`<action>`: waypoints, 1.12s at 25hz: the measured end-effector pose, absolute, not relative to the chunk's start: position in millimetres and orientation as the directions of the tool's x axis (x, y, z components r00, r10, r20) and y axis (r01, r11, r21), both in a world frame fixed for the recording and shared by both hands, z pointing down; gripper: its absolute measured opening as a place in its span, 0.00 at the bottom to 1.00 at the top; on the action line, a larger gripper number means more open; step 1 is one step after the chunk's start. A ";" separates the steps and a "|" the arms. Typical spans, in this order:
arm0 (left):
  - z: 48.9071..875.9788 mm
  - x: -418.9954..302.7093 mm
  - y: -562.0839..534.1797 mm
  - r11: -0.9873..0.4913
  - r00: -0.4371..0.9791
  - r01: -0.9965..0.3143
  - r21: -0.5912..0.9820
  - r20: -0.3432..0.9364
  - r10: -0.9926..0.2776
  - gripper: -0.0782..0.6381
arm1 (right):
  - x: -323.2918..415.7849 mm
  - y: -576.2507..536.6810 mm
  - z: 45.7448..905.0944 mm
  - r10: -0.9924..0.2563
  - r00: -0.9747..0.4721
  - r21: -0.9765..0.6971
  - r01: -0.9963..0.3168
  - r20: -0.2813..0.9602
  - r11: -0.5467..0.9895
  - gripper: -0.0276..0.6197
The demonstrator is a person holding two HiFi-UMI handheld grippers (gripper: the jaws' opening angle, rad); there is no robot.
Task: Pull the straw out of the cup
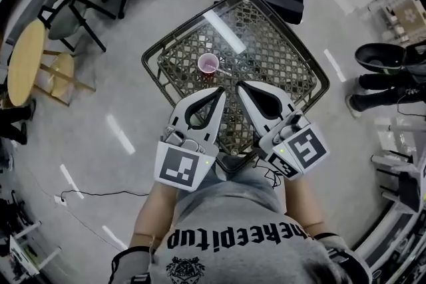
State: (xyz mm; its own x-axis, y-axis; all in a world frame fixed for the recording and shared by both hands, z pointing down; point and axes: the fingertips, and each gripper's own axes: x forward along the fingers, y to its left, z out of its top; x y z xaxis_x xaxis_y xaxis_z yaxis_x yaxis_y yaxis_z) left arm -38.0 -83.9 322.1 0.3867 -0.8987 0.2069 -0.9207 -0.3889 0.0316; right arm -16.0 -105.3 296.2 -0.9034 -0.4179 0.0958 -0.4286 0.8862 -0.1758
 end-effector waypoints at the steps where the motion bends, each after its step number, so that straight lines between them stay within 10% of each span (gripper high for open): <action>1: 324.0 -39.6 -86.1 -0.398 0.396 -0.917 0.033 0.209 -0.894 0.13 | -17.3 -107.1 297.4 -0.426 -0.899 -0.176 -0.437 0.099 0.882 0.06; 28: 379.0 -80.0 -144.9 -0.606 0.579 -0.795 0.009 0.305 -0.756 0.16 | -29.0 -147.5 321.9 -0.644 -0.748 -0.227 -0.663 0.162 0.713 0.06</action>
